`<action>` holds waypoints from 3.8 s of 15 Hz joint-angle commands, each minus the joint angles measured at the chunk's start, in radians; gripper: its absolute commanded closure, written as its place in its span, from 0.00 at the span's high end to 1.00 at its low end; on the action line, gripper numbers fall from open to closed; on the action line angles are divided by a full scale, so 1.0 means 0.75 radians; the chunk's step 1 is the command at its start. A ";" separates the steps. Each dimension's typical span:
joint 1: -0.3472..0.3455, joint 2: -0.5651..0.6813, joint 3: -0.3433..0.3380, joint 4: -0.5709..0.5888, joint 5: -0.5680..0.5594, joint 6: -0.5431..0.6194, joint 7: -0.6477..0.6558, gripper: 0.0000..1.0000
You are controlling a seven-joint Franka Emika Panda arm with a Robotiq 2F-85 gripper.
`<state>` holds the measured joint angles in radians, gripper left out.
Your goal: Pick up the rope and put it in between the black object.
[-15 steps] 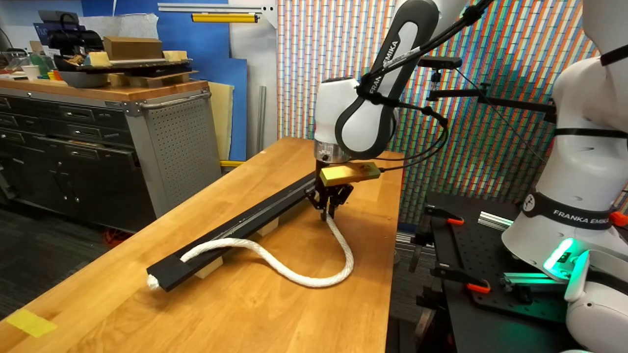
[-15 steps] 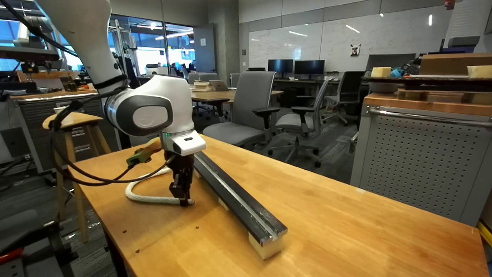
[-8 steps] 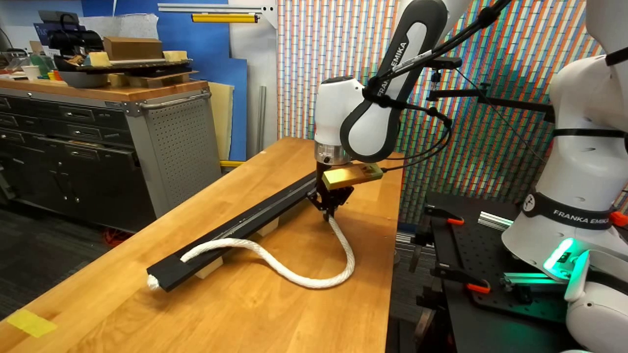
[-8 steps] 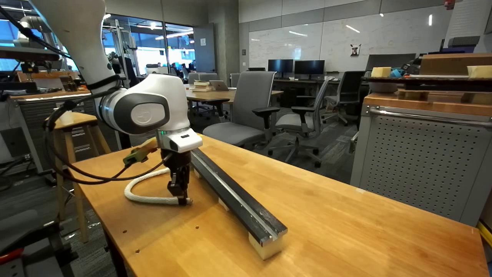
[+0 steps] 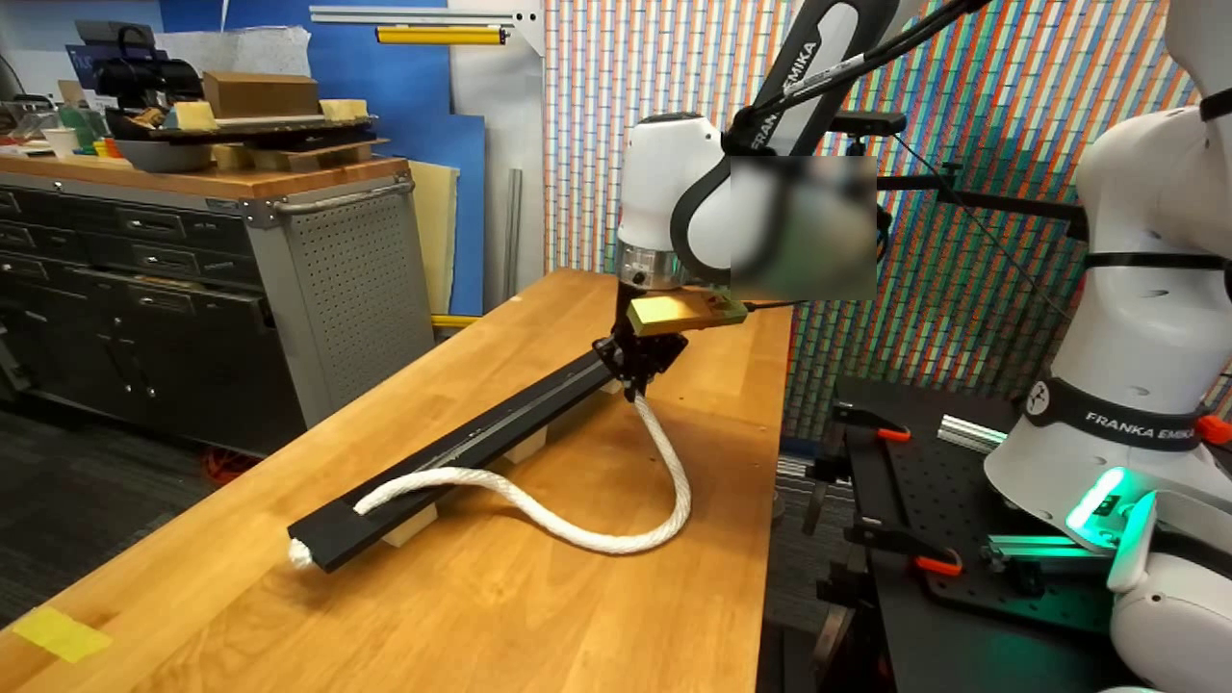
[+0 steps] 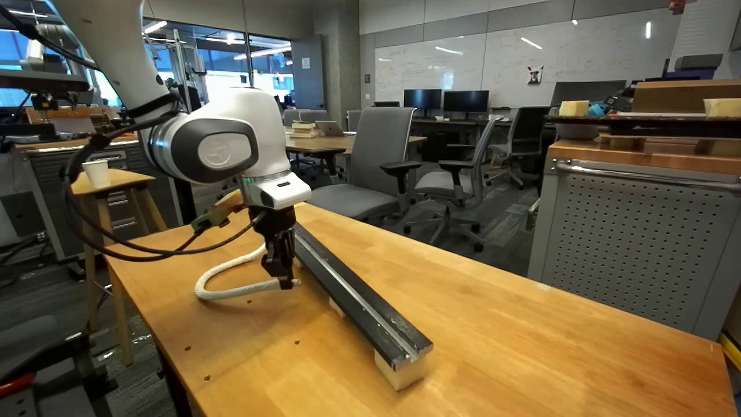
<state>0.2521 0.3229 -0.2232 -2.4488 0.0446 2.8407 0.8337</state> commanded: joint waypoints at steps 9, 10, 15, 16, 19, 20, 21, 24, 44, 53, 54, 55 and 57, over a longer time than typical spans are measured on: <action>-0.129 -0.274 -0.030 -0.049 -0.095 -0.023 0.090 0.03; -0.156 -0.292 -0.027 -0.046 -0.083 -0.023 0.097 0.03; -0.308 -0.364 0.002 -0.019 0.030 -0.038 0.072 0.03; -0.334 -0.379 0.005 -0.012 0.056 -0.044 0.068 0.03; -0.400 -0.416 0.013 0.013 0.141 -0.060 0.053 0.03; -0.419 -0.432 0.014 0.019 0.169 -0.064 0.046 0.03; -0.434 -0.442 0.016 0.024 0.193 -0.065 0.042 0.03; -0.475 -0.470 0.013 0.041 0.270 -0.075 0.034 0.03; -0.546 -0.322 0.014 0.135 0.421 -0.035 0.000 0.03; -0.581 -0.163 -0.021 0.182 0.398 -0.037 -0.007 0.03; -0.580 -0.147 -0.023 0.186 0.394 -0.037 -0.011 0.03; -0.579 -0.137 -0.023 0.186 0.393 -0.036 -0.021 0.03; -0.574 -0.122 -0.021 0.183 0.385 -0.030 -0.040 0.03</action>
<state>-0.1722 0.2059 -0.2385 -2.3382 0.3466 2.8136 0.8354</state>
